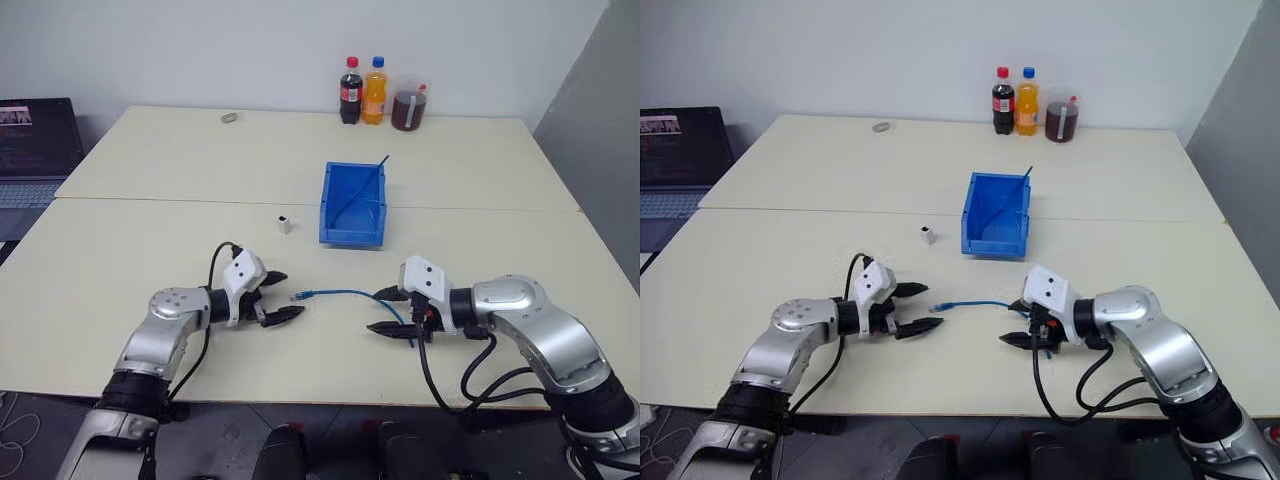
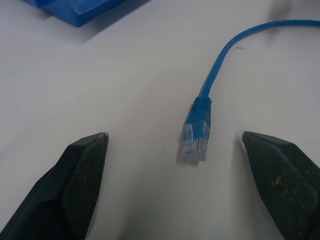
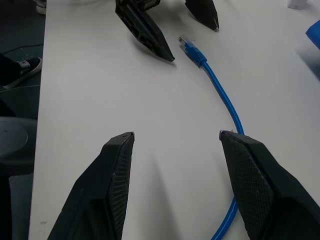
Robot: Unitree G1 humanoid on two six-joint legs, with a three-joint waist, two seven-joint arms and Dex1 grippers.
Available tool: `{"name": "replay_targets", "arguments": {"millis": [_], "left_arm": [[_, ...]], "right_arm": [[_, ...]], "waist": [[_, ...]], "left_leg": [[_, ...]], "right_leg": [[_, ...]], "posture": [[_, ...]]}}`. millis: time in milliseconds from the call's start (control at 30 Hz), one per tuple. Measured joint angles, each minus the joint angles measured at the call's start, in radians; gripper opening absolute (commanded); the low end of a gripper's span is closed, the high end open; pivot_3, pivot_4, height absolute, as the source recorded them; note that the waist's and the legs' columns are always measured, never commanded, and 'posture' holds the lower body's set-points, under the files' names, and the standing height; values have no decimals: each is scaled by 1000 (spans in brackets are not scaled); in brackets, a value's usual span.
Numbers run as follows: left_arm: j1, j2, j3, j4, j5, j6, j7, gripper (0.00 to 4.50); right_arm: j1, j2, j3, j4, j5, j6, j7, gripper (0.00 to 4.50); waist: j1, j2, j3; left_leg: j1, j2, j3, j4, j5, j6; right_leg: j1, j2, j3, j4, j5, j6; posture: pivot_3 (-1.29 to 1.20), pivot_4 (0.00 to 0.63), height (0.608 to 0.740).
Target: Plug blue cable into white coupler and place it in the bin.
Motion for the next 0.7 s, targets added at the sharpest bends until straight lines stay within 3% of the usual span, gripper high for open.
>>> {"name": "replay_targets", "arguments": {"millis": [300,633,700], "left_arm": [[-15,-11,-26,32,35,-61,-38,2635],[-14,-12,-32,35,41,-74,-42,441],[-10,-16,-26,34,37,-72,-41,218]], "right_arm": [[4,-10,-2,-27,28,20,-60,2903],[3,-13,-6,-30,37,13,-104,2903],[3,-9,-9,-30,44,9,-108,2903]], "waist": [[0,0,0],[0,0,0],[0,0,0]], "left_leg": [[0,0,0,0,0,0],[0,0,0,0,0,0],[0,0,0,0,0,0]], "right_leg": [[0,0,0,0,0,0],[0,0,0,0,0,0],[0,0,0,0,0,0]], "posture": [[0,150,740],[0,150,740],[0,150,740]]}}
